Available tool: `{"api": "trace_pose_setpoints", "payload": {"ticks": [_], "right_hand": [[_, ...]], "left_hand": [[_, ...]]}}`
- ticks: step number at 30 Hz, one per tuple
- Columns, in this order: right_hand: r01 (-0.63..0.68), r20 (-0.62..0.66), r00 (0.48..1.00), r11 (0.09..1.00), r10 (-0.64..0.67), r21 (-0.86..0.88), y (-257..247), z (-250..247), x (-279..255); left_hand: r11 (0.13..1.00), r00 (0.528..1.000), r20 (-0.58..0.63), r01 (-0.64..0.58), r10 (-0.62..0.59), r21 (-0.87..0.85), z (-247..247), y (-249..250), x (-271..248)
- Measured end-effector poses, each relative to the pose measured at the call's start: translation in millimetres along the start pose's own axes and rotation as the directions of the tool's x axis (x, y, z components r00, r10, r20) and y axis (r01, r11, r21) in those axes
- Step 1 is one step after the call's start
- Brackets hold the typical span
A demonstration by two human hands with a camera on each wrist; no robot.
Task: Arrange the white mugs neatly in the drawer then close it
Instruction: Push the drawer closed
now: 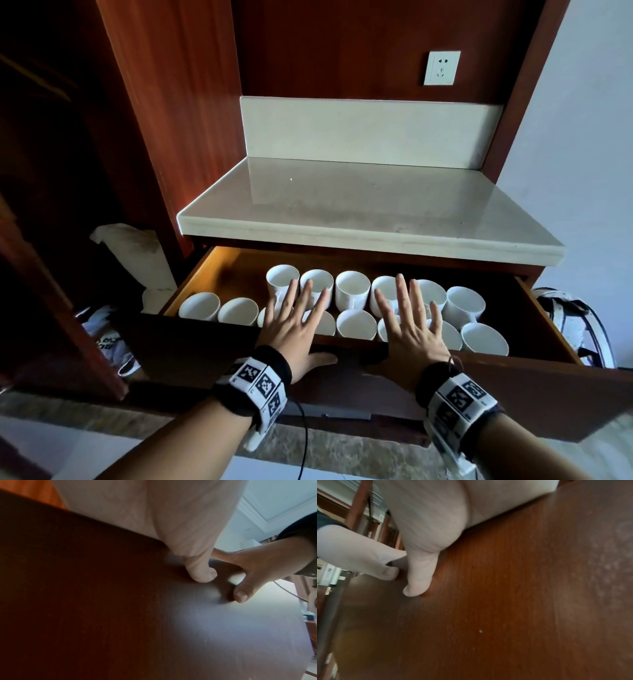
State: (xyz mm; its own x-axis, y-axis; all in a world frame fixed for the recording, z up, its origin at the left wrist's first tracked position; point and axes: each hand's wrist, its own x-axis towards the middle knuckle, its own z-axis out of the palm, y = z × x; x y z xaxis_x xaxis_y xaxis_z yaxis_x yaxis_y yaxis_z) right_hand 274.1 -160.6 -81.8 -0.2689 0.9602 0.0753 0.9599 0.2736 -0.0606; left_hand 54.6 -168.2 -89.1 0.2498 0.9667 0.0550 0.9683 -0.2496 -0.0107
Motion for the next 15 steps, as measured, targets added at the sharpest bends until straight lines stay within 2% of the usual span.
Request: {"api": "trace_pose_setpoints", "payload": {"ticks": [7,15], "right_hand": [[-0.041,0.041,0.998,0.999,0.042,-0.031,16.0,-2.7,55.5],[-0.071,0.052,0.996,0.997,0.073,-0.033,24.8,-7.4,99.0]], "left_hand": [[1.0,0.996,-0.087,0.02,-0.02,-0.004,5.2,-12.1,60.2],[0.999,0.998,-0.052,-0.037,0.037,0.001,3.6,-26.9,108.3]]}}
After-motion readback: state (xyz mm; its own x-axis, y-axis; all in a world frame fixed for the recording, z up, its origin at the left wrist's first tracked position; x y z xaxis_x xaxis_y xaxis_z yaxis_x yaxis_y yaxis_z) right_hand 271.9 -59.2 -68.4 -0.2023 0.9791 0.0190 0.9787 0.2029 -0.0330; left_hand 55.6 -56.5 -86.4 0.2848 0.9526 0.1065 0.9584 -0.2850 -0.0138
